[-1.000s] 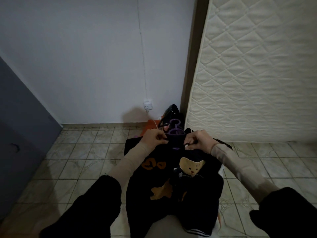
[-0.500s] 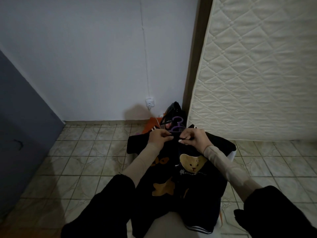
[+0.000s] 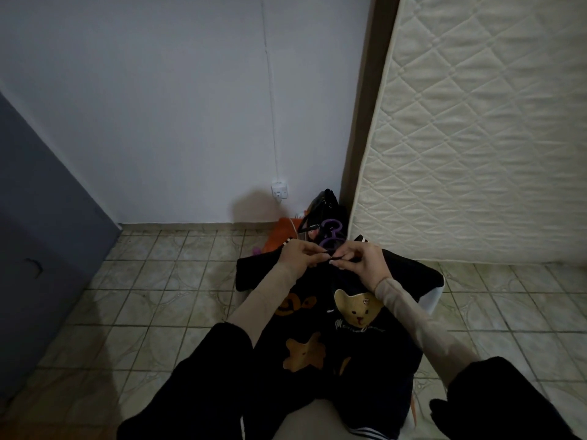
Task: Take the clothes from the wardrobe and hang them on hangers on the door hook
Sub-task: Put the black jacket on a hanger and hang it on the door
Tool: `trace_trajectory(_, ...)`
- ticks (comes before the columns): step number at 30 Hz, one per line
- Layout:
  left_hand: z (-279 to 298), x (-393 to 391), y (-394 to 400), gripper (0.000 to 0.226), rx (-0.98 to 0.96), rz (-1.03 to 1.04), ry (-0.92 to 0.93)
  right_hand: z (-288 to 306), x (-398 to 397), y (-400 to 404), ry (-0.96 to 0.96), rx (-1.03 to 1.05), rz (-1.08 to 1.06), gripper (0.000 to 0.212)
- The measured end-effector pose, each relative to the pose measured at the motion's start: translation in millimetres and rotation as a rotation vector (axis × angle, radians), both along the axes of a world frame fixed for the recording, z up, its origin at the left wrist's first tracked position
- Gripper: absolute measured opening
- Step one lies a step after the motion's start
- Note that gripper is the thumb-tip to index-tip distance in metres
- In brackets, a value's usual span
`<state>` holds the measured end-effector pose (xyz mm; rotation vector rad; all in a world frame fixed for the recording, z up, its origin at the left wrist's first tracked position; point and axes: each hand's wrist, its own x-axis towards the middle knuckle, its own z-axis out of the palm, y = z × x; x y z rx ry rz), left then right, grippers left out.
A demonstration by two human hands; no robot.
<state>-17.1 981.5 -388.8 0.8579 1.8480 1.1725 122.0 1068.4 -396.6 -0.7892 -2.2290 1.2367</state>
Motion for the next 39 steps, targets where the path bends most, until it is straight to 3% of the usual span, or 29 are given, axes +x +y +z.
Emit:
trace_trajectory(13,-8,-1,-5,0.032,0.022,-0.058,0.084,-9,-2,4,0.012,-0.049,0.025,0.025)
trace_trajectory(24,-14,-4,-9,0.023,0.093,-0.020,0.087,-6,7,5,-0.013,-0.022,0.061,0.017)
trace_trajectory(27,-14,-4,-9,0.019,0.096,0.055,0.110,0,18,8,-0.034,-0.068,0.096,0.018)
trace_trajectory(33,-7,-10,-13,0.015,0.102,0.258,0.159,15,41,26,-0.213,0.066,0.204,0.023)
trace_trajectory(39,-2,-8,-14,0.009,0.096,0.284,0.242,23,49,24,-0.187,0.096,0.190,0.017)
